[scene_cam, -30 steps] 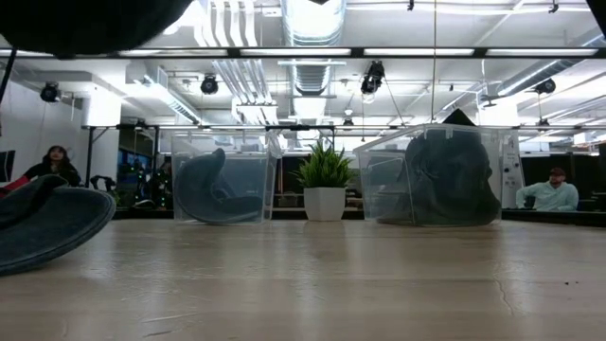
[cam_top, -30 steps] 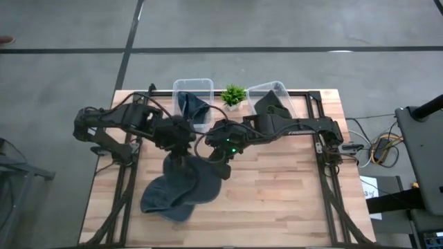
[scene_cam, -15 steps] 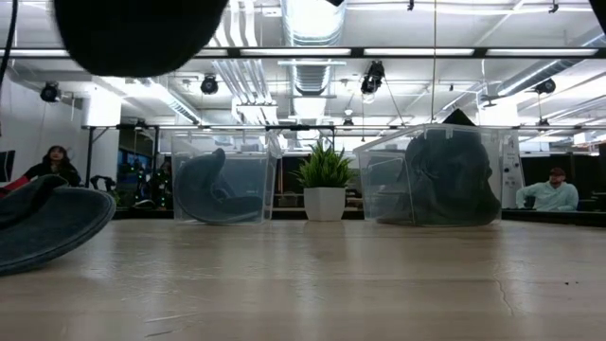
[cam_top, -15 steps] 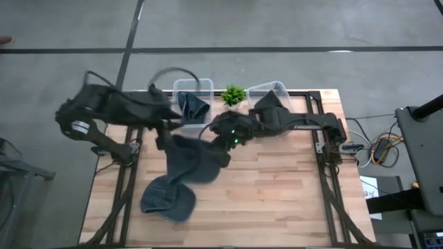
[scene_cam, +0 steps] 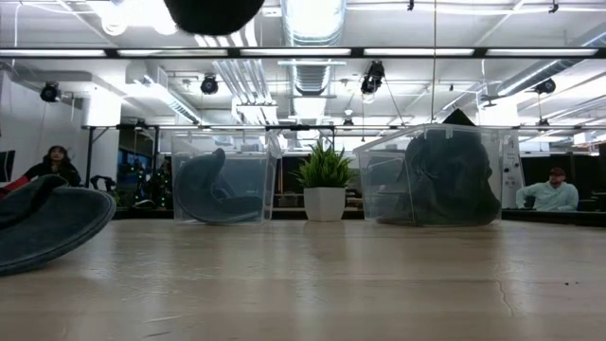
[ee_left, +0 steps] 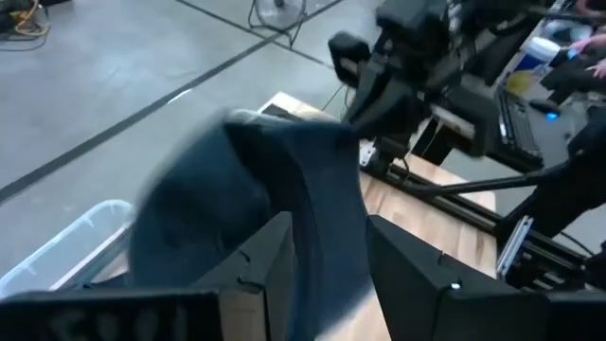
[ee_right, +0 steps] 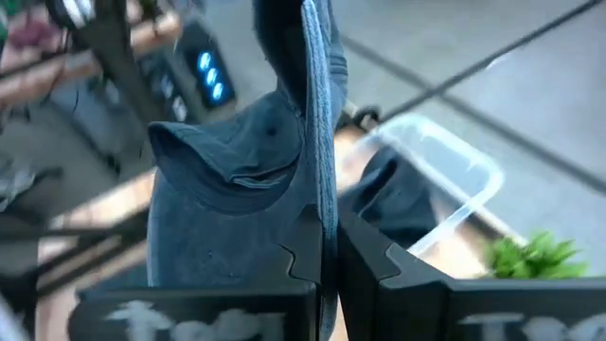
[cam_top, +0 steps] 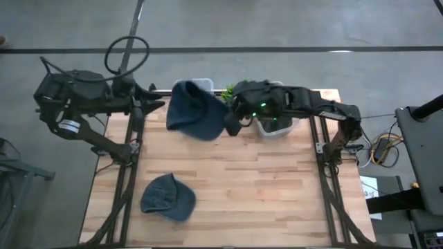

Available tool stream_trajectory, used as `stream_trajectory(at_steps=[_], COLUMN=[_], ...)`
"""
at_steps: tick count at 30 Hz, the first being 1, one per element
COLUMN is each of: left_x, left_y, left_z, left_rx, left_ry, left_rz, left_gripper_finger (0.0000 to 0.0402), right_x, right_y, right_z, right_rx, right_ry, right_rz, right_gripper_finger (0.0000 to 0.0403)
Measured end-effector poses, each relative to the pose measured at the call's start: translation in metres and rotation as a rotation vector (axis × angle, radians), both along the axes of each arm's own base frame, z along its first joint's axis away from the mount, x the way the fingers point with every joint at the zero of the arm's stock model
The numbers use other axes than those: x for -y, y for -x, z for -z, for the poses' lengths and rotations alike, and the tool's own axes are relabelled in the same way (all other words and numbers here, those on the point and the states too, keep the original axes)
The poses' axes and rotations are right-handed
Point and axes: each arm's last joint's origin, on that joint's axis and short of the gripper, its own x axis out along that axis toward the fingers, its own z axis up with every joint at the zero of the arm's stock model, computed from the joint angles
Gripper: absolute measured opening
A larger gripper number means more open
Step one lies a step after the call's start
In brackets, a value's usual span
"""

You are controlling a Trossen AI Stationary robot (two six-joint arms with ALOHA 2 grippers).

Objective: Pick & Place hat
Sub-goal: Put the right blue cap into the left transparent bin

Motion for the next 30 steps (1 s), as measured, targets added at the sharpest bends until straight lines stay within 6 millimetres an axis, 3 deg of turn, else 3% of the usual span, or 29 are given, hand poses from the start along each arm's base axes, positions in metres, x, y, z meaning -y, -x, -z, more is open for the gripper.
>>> stream_trajectory(at_steps=[10, 15, 21, 30], left_x=[-0.003, -0.003, -0.003, -0.002], left_y=[0.011, 0.013, 0.012, 0.004], left_z=[-0.004, -0.006, -0.007, -0.02], left_rx=[0.051, 0.077, 0.128, 0.302], left_ry=[0.0, 0.016, 0.126, 0.245], left_rz=[-0.053, -0.059, -0.098, -0.117], left_gripper_finger=[0.0129, 0.0129, 0.0129, 0.0129], right_x=[0.005, 0.006, 0.0, -0.004], right_y=[0.041, 0.053, 0.045, 0.01], right_z=[-0.052, -0.074, -0.082, -0.075], right_rx=[0.246, 0.388, 0.461, 0.525], right_ry=[0.163, 0.213, 0.315, 0.4], right_rz=[0.159, 0.171, 0.139, 0.157], right_gripper_finger=[0.0008, 0.0008, 0.0008, 0.0008])
